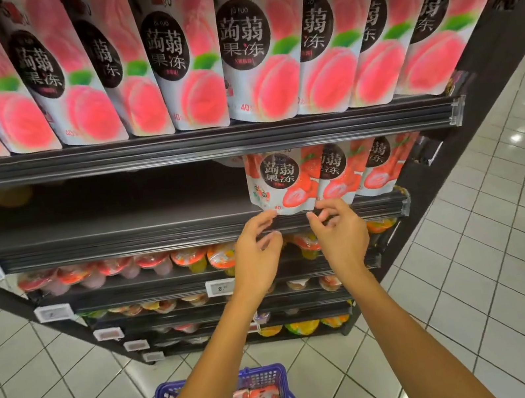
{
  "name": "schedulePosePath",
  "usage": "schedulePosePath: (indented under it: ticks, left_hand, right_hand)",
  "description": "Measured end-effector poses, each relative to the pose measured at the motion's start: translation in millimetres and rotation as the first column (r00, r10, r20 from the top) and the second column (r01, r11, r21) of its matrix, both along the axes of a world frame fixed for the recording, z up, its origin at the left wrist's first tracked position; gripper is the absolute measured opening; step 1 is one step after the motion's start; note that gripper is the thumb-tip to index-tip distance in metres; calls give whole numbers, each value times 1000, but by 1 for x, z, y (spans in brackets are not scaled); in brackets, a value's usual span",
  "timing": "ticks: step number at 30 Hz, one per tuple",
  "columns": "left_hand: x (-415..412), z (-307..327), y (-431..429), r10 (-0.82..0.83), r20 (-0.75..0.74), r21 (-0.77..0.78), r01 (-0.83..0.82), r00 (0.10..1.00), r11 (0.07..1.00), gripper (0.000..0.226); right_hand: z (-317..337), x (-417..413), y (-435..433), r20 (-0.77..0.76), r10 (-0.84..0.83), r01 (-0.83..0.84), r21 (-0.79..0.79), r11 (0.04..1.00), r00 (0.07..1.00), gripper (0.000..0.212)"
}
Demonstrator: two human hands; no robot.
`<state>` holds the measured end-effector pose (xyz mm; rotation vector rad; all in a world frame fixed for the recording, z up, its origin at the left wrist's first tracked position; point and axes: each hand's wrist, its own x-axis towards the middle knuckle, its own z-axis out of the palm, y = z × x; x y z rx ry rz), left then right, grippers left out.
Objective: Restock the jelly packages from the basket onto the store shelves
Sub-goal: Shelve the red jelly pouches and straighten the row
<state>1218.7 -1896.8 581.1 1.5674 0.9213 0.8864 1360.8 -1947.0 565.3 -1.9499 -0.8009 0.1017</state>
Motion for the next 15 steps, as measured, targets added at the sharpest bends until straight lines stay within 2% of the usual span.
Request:
schedulePosePath:
  ticks: [3, 7, 11, 15]
  left_hand:
    - [-19, -11, -5, 0, -46, -24, -1, 999, 1000, 26]
    - [-66, -50, -15, -5, -116, -98, -7, 993, 995, 21]
    - [-125, -102, -24, 76, -156, -299, -120, 985, 947, 24]
    - [-196, -159, -32, 100, -220, -411, -185, 970, 892, 20]
  right_hand:
    - [-17, -15, -5, -36, 90, -91, -43, 995, 995, 10]
    - [-57, -53, -16, -187, 194, -218, -119, 969, 963, 8]
    - [-112, -109, -33, -337, 177, -244, -170, 955, 925, 11]
    - [-173, -172, -57, -409, 112, -251, -306, 918, 906, 13]
